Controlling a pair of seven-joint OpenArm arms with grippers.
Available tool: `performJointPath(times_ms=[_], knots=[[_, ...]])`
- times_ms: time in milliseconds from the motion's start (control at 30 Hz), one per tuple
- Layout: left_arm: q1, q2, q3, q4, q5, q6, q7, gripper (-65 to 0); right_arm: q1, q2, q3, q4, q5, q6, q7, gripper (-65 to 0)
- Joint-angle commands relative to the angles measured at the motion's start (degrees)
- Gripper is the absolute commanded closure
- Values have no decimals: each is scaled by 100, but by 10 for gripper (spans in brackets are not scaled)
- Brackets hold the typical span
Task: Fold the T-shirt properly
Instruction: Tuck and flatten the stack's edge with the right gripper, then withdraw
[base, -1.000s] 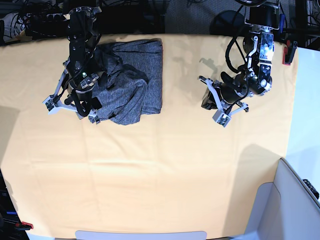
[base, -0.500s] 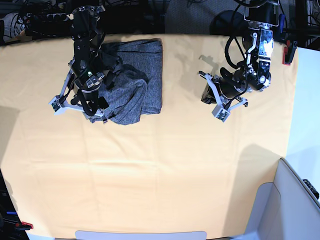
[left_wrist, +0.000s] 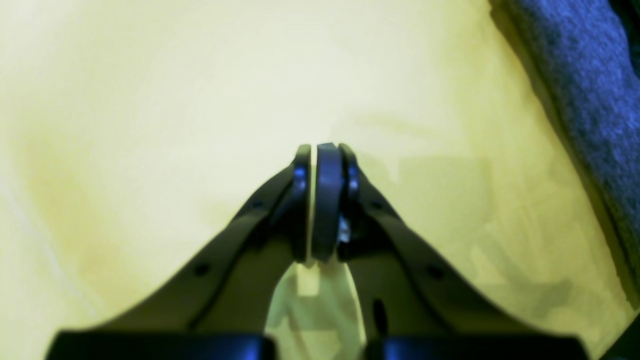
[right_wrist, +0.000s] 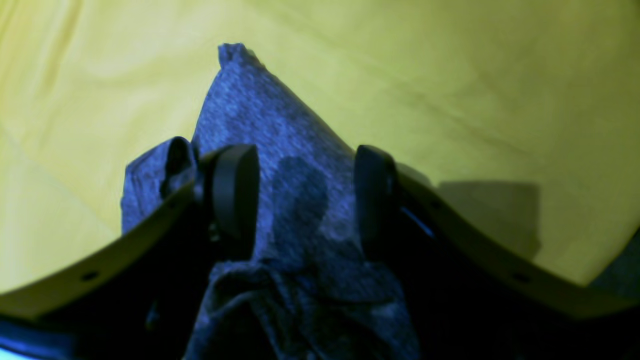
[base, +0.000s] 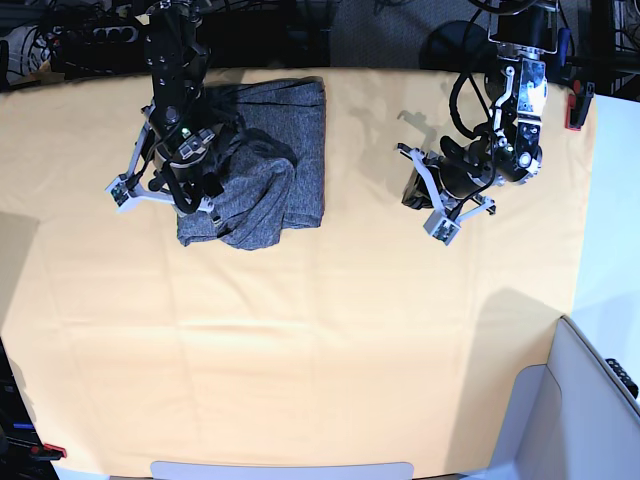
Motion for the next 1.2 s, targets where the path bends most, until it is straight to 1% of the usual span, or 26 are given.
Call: performJointPath(times_ms=[0,100,200,233,400,633,667,767,833,1000,1067,1167], knots=[[-78,-32,-47,92,-44,-3,-107,-6,102,-16,-17,78,-70,-12,101,0],[-78,-32,-38,92,-44,-3,-124,-6,216,-60,-166,61,-78,-12,101,-18],[-78,-32,-47,92,-44,-3,-133,-6,243,-288,-193,-150,-78,-12,101,-32],[-78,-32,-47,92,-44,-3,-133,-6,243,-341,-307,-203,-78,-12,101,-33],[-78,-32,-47,92,-44,-3,-133,-6,243,-385,-1212,-220,-96,-21,101,-33],[-78,-32,-47,92,-44,-3,-133,-6,260,-385,-2012,-203,-96,-21,101,-33],[-78,-32,-47,92,-44,-3,-133,-6,313,-385,-2215,-203,-87,-21,101,-33],[-78,-32,-47,92,-44,-3,-133,-6,392,-394,-2698,-203,-78,6,-127,-37],[-78,-32,-47,92,-44,-3,-133,-6,410,-394,-2953,-203,-96,6,-163,-44],[-78,-32,-47,84,-44,-3,-133,-6,445,-350,-2874,-185,-114,-12,-145,-58],[-78,-32,-47,84,-44,-3,-133,-6,498,-376,-2373,-185,-210,-21,-136,-56],[-78,-32,-47,84,-44,-3,-115,-6,630,-385,-1397,-194,-246,-21,-136,-55]])
